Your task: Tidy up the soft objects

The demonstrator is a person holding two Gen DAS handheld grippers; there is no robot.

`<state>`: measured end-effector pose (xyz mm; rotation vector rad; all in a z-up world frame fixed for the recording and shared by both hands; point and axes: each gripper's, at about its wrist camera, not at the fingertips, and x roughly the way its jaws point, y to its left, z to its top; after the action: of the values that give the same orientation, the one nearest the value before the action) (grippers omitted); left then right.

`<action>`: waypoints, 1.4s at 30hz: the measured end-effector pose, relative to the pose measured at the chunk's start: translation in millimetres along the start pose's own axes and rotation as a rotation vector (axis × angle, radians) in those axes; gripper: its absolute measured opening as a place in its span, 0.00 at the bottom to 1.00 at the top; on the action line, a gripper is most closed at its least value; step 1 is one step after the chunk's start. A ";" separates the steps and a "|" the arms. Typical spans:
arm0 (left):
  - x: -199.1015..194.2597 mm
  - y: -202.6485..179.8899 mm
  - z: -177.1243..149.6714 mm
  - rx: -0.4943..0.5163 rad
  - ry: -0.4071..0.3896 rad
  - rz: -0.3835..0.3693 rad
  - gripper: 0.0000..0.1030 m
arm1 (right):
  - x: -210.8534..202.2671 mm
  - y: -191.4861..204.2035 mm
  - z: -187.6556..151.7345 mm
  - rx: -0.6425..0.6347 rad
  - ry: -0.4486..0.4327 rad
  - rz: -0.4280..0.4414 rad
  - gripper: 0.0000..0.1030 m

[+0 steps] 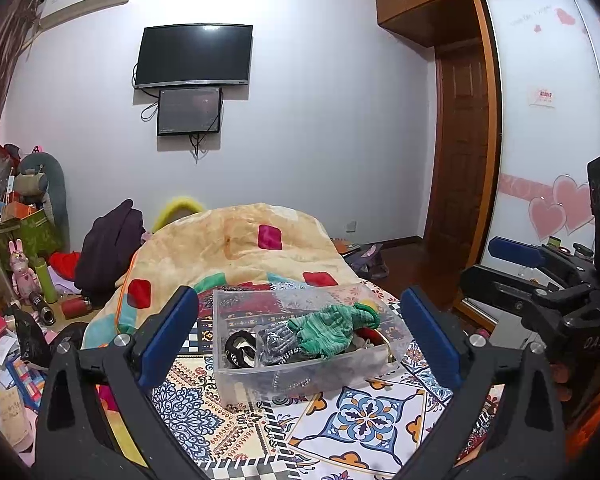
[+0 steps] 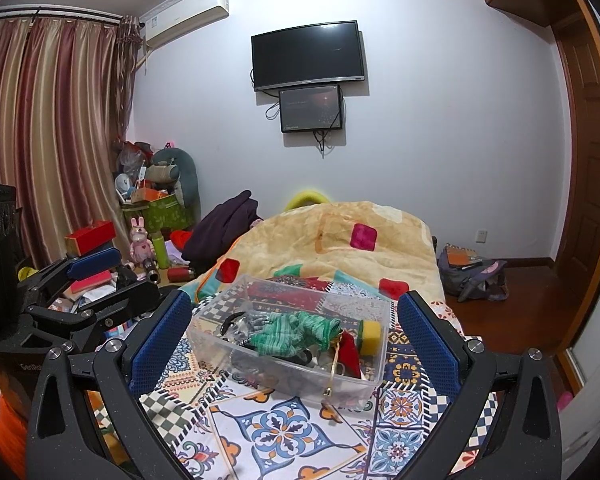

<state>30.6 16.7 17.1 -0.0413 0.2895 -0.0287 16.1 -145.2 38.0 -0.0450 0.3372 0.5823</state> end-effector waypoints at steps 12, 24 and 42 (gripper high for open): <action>-0.7 0.9 -2.0 -0.001 -0.001 -0.001 0.99 | -1.4 2.4 1.4 0.000 0.000 0.002 1.00; 0.8 1.5 -3.8 -0.004 0.010 -0.012 0.99 | -0.4 2.0 1.0 0.003 0.001 0.003 1.00; -0.9 4.5 -2.5 -0.026 0.018 -0.016 1.00 | 2.0 5.8 -0.8 0.018 0.024 0.013 1.00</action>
<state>29.2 21.2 14.8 -0.0696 0.3073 -0.0417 14.3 -139.3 36.9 -0.0322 0.3661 0.5923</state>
